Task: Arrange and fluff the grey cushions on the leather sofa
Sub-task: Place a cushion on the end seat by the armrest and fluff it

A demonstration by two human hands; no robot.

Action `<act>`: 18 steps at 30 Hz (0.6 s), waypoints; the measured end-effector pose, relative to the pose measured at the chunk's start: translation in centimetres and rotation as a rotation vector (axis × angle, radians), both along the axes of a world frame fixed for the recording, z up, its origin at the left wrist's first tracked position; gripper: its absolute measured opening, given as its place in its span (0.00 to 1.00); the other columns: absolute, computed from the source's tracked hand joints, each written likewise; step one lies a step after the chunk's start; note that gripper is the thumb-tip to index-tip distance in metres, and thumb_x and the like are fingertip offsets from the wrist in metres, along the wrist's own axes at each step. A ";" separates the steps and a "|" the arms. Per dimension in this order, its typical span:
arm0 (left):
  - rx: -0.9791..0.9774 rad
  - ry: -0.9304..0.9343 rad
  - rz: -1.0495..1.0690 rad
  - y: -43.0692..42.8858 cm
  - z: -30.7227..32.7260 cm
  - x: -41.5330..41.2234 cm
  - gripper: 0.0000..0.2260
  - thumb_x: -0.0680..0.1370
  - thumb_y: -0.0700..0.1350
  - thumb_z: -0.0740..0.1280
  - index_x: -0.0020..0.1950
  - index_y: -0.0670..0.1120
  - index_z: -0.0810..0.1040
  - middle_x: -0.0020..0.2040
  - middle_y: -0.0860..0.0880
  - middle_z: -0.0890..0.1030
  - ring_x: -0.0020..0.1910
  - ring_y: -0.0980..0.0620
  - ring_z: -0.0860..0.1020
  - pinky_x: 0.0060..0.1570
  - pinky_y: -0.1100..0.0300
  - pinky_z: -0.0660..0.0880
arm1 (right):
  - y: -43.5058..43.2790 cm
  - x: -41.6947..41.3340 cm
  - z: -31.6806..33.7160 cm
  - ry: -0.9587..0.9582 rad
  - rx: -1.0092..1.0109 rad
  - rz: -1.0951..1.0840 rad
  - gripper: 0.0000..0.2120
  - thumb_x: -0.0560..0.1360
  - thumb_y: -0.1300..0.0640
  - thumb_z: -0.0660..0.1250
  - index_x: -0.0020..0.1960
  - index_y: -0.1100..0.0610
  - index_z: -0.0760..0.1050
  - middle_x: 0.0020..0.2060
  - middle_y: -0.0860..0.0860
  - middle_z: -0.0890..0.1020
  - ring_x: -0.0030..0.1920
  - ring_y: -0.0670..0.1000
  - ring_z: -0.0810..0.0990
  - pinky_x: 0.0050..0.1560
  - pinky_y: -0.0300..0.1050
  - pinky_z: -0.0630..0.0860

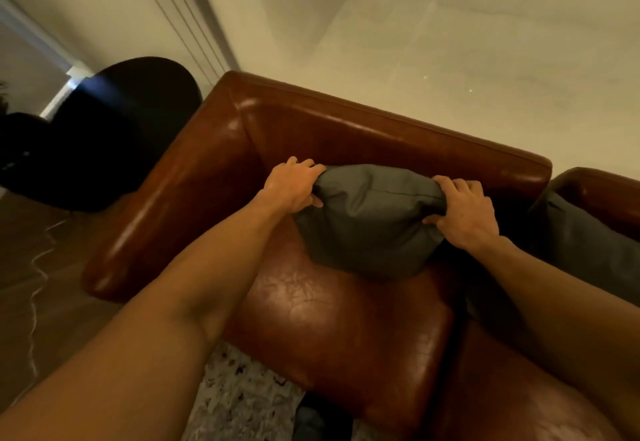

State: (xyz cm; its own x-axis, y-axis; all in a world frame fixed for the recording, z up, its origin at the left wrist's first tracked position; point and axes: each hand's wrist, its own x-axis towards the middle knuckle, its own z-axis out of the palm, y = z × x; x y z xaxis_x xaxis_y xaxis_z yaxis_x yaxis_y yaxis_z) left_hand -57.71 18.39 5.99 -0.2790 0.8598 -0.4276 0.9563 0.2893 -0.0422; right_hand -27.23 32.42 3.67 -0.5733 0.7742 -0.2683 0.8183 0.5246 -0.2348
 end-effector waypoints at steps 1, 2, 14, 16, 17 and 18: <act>-0.009 -0.014 0.032 -1.0 0.0 -1.2 0.39 0.75 0.63 0.73 0.80 0.53 0.62 0.72 0.48 0.73 0.68 0.39 0.72 0.63 0.42 0.75 | -0.2 -1.7 0.0 0.001 0.008 0.020 0.39 0.74 0.44 0.74 0.78 0.48 0.59 0.72 0.55 0.69 0.72 0.62 0.62 0.68 0.64 0.67; -0.014 -0.032 0.071 -2.2 0.1 -2.4 0.38 0.74 0.63 0.73 0.80 0.53 0.63 0.72 0.48 0.73 0.68 0.39 0.72 0.63 0.42 0.75 | -0.5 -3.6 0.0 0.005 0.014 0.042 0.39 0.74 0.46 0.75 0.78 0.48 0.59 0.74 0.55 0.67 0.74 0.62 0.60 0.69 0.65 0.66; 0.055 -0.100 0.539 -21.0 -2.1 -14.6 0.38 0.73 0.65 0.73 0.78 0.54 0.64 0.69 0.47 0.74 0.66 0.40 0.73 0.63 0.42 0.74 | -8.0 -26.6 -0.9 0.064 0.093 0.418 0.35 0.77 0.51 0.71 0.79 0.48 0.59 0.80 0.55 0.57 0.81 0.62 0.44 0.76 0.67 0.54; 0.069 -0.131 0.587 -23.9 -2.3 -15.4 0.37 0.72 0.67 0.73 0.76 0.54 0.66 0.66 0.47 0.76 0.62 0.40 0.76 0.60 0.41 0.75 | -9.4 -29.6 -0.8 0.038 0.137 0.494 0.36 0.77 0.51 0.71 0.80 0.48 0.58 0.80 0.55 0.58 0.81 0.62 0.44 0.77 0.67 0.52; 0.078 -0.146 0.612 -25.2 -2.4 -15.6 0.36 0.72 0.67 0.73 0.74 0.54 0.67 0.65 0.47 0.77 0.60 0.40 0.77 0.58 0.42 0.76 | -10.1 -31.0 -0.7 0.030 0.152 0.527 0.36 0.77 0.52 0.72 0.80 0.48 0.58 0.80 0.54 0.58 0.81 0.62 0.44 0.76 0.66 0.52; 0.086 -0.164 0.639 -26.5 -2.5 -15.7 0.36 0.72 0.68 0.73 0.73 0.53 0.68 0.63 0.47 0.77 0.59 0.41 0.78 0.57 0.43 0.76 | -10.9 -32.3 -0.6 0.023 0.163 0.557 0.37 0.77 0.53 0.72 0.80 0.48 0.58 0.80 0.54 0.57 0.81 0.62 0.44 0.76 0.66 0.52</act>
